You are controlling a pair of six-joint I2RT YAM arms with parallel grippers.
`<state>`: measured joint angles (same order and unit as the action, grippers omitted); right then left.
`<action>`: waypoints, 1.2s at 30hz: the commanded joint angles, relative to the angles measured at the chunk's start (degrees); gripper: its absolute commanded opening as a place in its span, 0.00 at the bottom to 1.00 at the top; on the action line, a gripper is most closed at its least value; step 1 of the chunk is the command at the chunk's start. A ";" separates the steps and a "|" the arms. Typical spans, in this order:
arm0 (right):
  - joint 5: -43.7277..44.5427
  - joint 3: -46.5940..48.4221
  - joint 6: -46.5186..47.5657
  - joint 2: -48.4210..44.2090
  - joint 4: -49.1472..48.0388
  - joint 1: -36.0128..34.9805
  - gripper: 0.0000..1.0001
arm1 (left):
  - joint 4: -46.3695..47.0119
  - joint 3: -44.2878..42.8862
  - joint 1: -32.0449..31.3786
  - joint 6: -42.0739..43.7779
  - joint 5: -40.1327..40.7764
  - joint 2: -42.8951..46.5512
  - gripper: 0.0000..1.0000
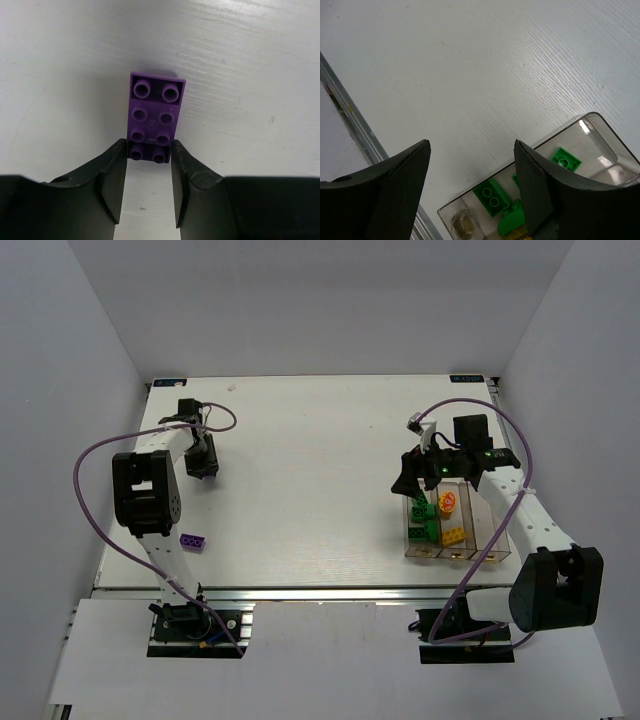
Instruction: Sort the legos into containers by color
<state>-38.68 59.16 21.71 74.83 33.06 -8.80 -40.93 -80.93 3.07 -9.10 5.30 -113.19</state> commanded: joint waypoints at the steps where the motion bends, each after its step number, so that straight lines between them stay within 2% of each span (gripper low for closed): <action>1: 0.09 1.40 0.09 -1.70 -0.71 0.10 0.73 | 1.98 -0.03 0.27 -1.09 -4.92 2.61 0.29; 3: -0.17 1.31 -1.32 -1.88 -1.15 0.01 0.72 | 3.13 1.64 -1.04 -1.88 -9.24 4.28 0.26; 6: -2.10 1.40 -5.53 -2.05 -2.47 -0.17 0.71 | 6.72 4.88 -2.36 -4.86 -21.35 8.50 0.23; 7: -2.71 1.84 -8.07 -1.79 -3.08 -0.17 0.70 | 10.22 6.29 -2.37 -6.79 -28.00 11.12 0.23; 10: -4.30 2.71 -15.78 -0.65 -5.62 -0.34 0.68 | 16.37 10.69 -6.14 -9.87 -35.95 15.87 0.22; 11: -4.13 2.89 -18.35 -0.39 -6.51 -0.69 0.65 | 17.45 11.40 -7.28 -10.32 -41.28 16.59 0.22; 12: -3.95 3.24 -20.38 -0.04 -6.95 -1.13 0.61 | 18.16 12.27 -10.07 -10.84 -43.16 17.29 0.22; 15: -6.06 4.82 -28.90 1.81 -9.67 -2.36 0.59 | 20.18 12.63 -15.36 -12.95 -48.79 18.96 0.22; 19: -7.55 6.15 -40.24 4.70 -14.50 -4.29 0.59 | 21.50 11.06 -26.77 -14.80 -48.02 20.28 0.22; 22: -7.81 7.46 -46.49 6.73 -15.92 -5.35 0.62 | 21.33 9.57 -31.79 -14.80 -43.28 20.64 0.22; 23: -8.43 7.64 -47.63 7.17 -16.35 -5.44 0.65 | 21.24 9.12 -32.77 -14.72 -42.49 20.64 0.22; 28: -9.22 6.42 -55.02 8.84 -18.90 -6.23 0.66 | 17.47 4.65 -37.60 -12.70 -35.73 18.01 0.22; 36: -8.60 4.13 -57.04 8.41 -19.78 -6.94 0.66 | 12.37 -2.47 -42.70 -9.36 -29.47 14.66 0.22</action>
<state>-46.04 63.79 -32.91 83.90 16.05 -15.33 -25.63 -80.66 -38.26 -20.62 -27.27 -97.65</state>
